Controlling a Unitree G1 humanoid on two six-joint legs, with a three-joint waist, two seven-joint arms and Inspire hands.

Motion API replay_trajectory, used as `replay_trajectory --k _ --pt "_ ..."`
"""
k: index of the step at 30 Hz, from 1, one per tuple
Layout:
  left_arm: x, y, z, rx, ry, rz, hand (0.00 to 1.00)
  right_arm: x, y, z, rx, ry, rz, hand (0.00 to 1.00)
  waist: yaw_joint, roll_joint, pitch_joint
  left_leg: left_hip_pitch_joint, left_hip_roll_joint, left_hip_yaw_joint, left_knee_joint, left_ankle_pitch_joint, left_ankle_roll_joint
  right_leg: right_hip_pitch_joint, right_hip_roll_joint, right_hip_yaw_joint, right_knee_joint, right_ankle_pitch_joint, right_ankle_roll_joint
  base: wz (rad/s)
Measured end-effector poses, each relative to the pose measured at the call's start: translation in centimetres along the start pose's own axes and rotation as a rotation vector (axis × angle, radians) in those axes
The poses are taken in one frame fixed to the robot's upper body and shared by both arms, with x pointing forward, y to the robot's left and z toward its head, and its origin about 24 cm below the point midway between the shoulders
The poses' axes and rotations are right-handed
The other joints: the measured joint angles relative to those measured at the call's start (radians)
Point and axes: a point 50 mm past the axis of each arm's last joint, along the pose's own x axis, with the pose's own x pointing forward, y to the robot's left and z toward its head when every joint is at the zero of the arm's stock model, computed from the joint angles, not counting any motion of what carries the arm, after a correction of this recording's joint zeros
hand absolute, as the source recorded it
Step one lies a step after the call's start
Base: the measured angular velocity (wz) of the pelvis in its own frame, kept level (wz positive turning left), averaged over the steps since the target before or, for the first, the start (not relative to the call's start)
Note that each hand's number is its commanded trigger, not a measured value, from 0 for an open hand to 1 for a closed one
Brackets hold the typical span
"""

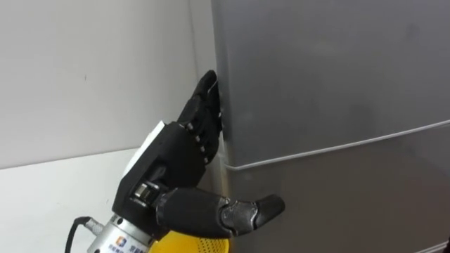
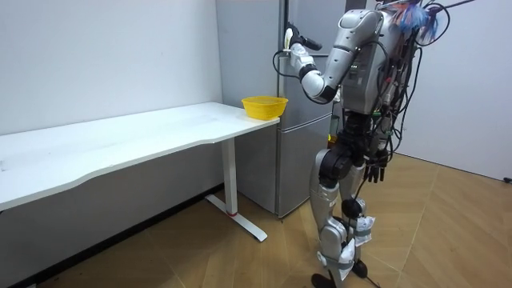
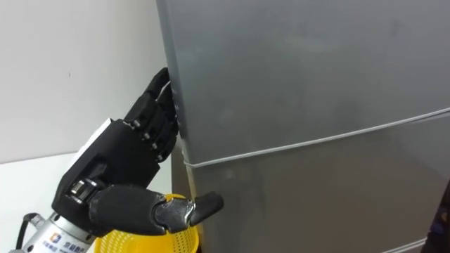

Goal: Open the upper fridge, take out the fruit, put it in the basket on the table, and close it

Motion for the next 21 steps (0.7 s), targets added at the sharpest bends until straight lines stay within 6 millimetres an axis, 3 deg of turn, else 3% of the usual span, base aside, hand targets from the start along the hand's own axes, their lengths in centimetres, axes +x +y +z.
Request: replay_trajectory --k 16,18,21 --pt "0.00 -0.08 0.09 -0.038 -0.014 -0.022 0.00 0.00 -0.44 -0.23 -0.001 0.003 0.000 0.00 0.000 0.015 0.0010 -0.011 0.000 0.002 -0.001 0.000 0.000 -0.002 0.001 0.001 -0.019 0.006 0.002 0.01" --pt "0.00 -0.10 0.12 -0.037 -0.017 -0.025 1.00 0.00 -0.42 -0.18 -0.005 -0.003 0.001 0.00 0.000 0.015 0.0013 -0.012 0.000 0.002 -0.001 0.000 0.001 -0.002 0.001 0.000 -0.019 0.006 0.003 0.00" --pt "0.03 -0.17 0.26 -0.038 -0.025 -0.032 1.00 0.00 -0.45 -0.09 -0.010 -0.012 0.000 0.00 0.000 0.020 0.0009 -0.018 0.000 0.002 -0.001 0.001 0.002 -0.002 0.000 -0.001 -0.020 0.009 0.003 0.05"
